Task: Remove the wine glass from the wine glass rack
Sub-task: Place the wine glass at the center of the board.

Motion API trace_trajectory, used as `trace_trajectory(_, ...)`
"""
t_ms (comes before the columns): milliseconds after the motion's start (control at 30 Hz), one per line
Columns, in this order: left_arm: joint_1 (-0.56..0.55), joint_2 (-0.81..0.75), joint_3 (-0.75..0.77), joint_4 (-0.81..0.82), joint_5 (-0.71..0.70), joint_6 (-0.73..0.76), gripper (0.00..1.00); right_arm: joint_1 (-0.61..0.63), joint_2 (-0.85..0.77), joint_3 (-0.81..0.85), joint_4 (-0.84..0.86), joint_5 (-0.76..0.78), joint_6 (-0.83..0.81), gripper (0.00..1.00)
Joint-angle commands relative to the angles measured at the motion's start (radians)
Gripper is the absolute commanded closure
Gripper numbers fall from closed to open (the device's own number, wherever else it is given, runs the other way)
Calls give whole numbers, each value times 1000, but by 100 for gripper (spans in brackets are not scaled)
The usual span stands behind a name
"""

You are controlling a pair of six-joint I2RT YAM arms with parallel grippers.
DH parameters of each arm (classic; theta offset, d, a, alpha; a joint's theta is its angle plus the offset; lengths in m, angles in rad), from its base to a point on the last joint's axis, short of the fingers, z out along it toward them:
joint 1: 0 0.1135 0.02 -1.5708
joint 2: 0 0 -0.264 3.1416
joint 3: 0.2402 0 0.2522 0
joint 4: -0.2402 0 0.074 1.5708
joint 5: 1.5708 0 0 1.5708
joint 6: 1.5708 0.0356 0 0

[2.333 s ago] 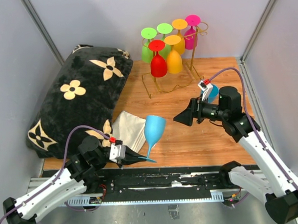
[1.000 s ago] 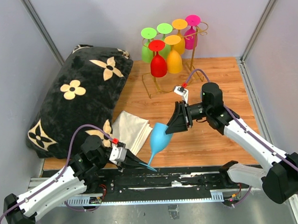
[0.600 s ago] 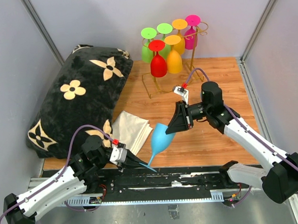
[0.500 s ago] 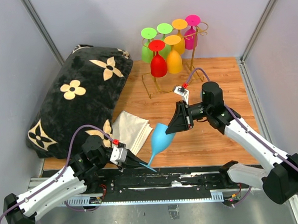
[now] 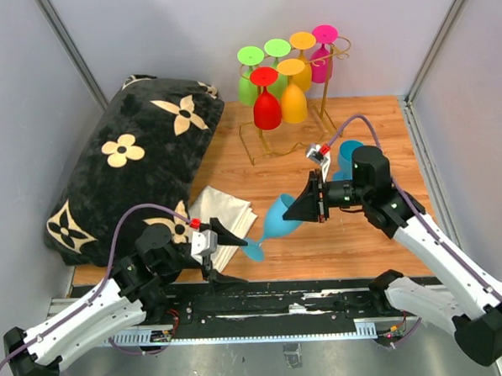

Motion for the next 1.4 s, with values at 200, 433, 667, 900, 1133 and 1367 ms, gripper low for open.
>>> trace_trajectory(200,-2,-143,35,-133,-599,-46,0,7,-266,-35,-223,837,-286,99)
trace_trajectory(433,-2,-211,2,-172,-677,-87,0,7,-317,-15,-305,1115,-335,99)
trace_trajectory(667,-2,-212,5,-192,-724,-89,0,4,-231,41,-409,1253,-355,99)
trace_trajectory(900,-2,-210,5,-194,-746,-101,0,-45,-160,45,-438,1379,-317,99)
trace_trajectory(1133,-2,-212,9,-194,-824,-133,0,-308,-154,16,-449,1246,-239,99)
trace_trajectory(1367,-2,-212,6,-194,-827,-141,0,-487,-94,24,-428,1218,-223,99)
